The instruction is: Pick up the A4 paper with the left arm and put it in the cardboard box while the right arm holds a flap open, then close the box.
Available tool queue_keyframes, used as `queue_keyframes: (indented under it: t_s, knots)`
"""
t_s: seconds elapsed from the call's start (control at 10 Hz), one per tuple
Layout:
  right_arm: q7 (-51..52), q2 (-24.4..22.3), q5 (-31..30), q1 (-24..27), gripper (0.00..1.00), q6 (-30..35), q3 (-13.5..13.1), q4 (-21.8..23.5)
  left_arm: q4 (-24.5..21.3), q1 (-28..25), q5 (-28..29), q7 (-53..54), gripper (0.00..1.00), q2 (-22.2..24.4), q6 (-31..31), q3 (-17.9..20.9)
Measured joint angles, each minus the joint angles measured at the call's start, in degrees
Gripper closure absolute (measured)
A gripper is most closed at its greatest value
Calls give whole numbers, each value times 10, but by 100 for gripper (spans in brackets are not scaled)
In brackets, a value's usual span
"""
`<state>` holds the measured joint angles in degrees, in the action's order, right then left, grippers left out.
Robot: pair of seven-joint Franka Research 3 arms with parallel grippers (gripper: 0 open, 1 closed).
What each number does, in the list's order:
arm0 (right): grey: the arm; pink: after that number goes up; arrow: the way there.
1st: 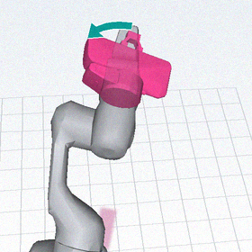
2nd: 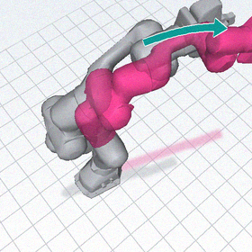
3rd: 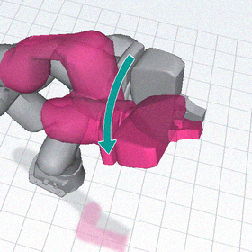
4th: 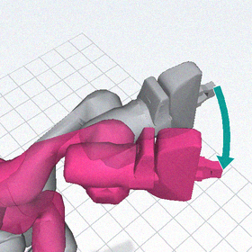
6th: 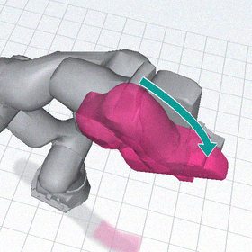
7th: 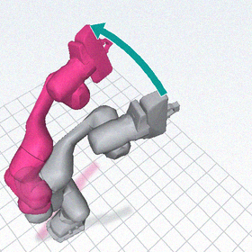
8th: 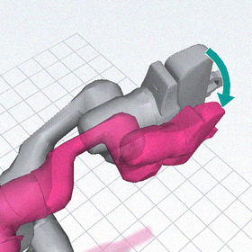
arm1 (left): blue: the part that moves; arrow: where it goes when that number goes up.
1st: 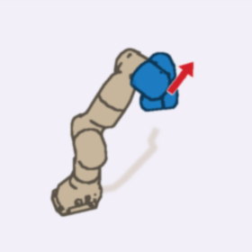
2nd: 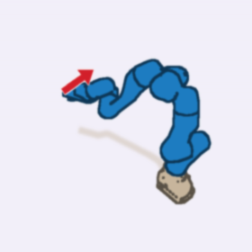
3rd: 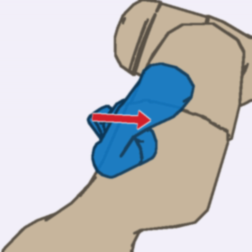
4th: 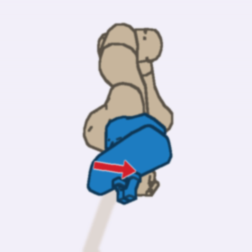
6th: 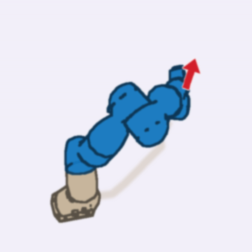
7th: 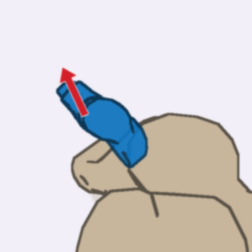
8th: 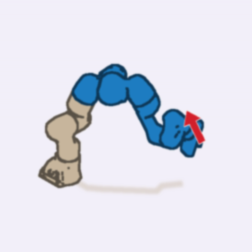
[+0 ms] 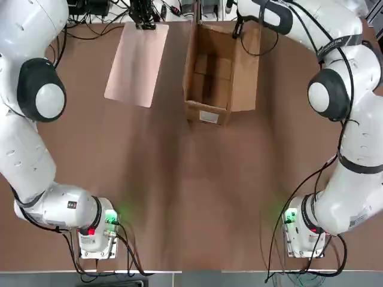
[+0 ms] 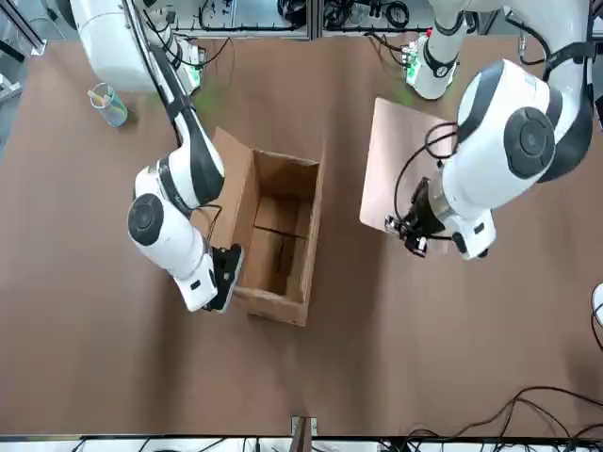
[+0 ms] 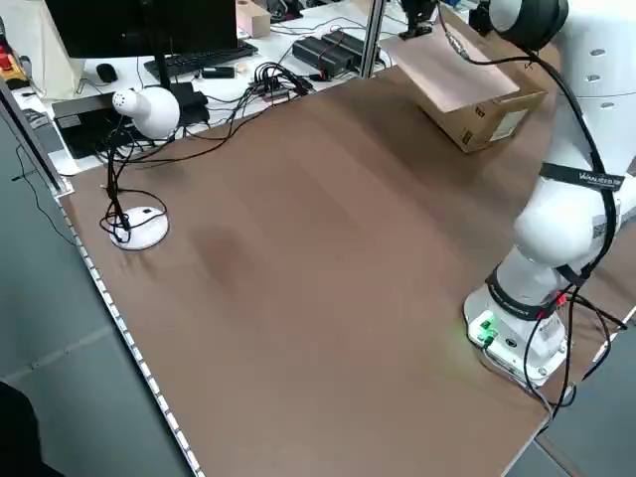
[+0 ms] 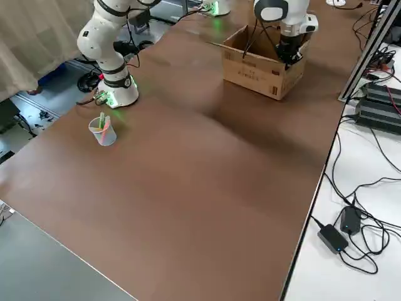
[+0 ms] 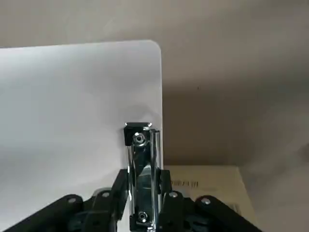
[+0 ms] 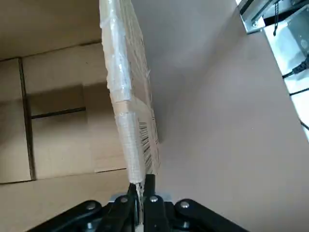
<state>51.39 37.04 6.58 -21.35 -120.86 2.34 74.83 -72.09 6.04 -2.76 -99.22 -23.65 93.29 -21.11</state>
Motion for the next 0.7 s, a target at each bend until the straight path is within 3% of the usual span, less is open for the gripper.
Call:
queue_keyframes:
  t_s: [0.7]
  knots:
    - [3,30,-1,-28,95,-43,0,-4,19,50,-17,-69,69,28,-43,-11]
